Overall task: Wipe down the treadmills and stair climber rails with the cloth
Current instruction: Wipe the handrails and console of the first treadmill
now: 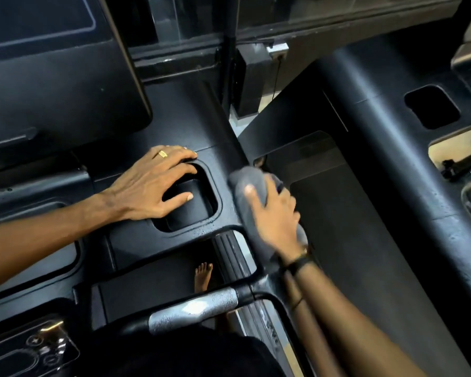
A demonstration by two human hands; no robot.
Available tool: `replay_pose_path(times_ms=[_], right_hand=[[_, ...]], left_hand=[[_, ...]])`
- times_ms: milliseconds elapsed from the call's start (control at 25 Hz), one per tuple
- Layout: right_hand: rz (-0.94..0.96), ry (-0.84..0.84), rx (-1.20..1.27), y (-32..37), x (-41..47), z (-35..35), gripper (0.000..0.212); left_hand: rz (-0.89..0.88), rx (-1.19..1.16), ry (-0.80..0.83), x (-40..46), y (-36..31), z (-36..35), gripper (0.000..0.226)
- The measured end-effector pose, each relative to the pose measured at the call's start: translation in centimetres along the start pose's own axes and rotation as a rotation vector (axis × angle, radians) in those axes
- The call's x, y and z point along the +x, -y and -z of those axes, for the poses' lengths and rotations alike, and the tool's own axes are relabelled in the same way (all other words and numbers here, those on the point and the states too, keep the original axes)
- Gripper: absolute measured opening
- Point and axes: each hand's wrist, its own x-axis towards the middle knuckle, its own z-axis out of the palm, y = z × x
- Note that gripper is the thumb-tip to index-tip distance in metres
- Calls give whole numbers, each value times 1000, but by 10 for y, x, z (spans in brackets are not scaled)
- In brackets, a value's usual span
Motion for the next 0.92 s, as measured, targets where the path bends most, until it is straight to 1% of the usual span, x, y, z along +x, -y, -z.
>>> replay_pose_path(times_ms=[80,120,160,200,240,280,320,400,440,480,520,560,600,640,680,760,800,840,880,920], right_hand=[[-165,227,397,-31,15,16,52],[-214,254,469,-53,4,19,49],[-274,224,395,-68,-19,18,52],[-297,139,178,-76,-47,12,58],[-298,47,-93,-74,-76,6,64],[-283,70,-231,-63,-99,0,69],[-234,86,-229,-46,-106,-5,72],[-65,-49,-241,-17,-61,-11,72],[-42,-30,-141,-8,-27,-5,70],[-62,27,27,-8,1,2,67],[-122,138,257,-17,15,10,59],[-176,255,458,-33,18,16,47],[-202,292,531,-52,8,18,33],[-242,275,456,-64,-10,18,29],[-302,251,309,-76,-30,15,36],[-406,128,-59,-81,-65,1,68],[-377,57,-187,-73,-72,-6,78],[-301,-20,-233,-60,-67,-9,84],[-234,-64,-219,-47,-52,-12,85],[-205,-47,-149,-38,-31,-11,82]], left_hand=[[2,-1,-6,-1,0,0,53],[-1,11,-22,-2,0,0,53],[-8,19,-35,-2,-1,1,52],[-3,15,-41,-1,0,1,52],[4,3,-38,1,0,1,53],[5,-18,-26,3,-1,0,53],[11,-29,-22,3,-1,-1,54],[12,-18,-39,4,0,0,55],[13,-9,-29,4,1,1,55],[6,-10,-15,4,-1,1,55],[6,-21,-11,3,-1,2,55],[14,-19,-11,3,-2,3,55],[15,-12,-19,1,-3,2,55],[15,1,-25,2,-2,4,55],[26,3,-21,1,-2,4,54],[34,-18,-12,4,-2,2,54],[34,-27,-9,4,-2,2,54],[32,-24,-18,5,-1,2,53],[29,-19,-25,5,0,2,53],[25,-12,-25,5,0,2,53]])
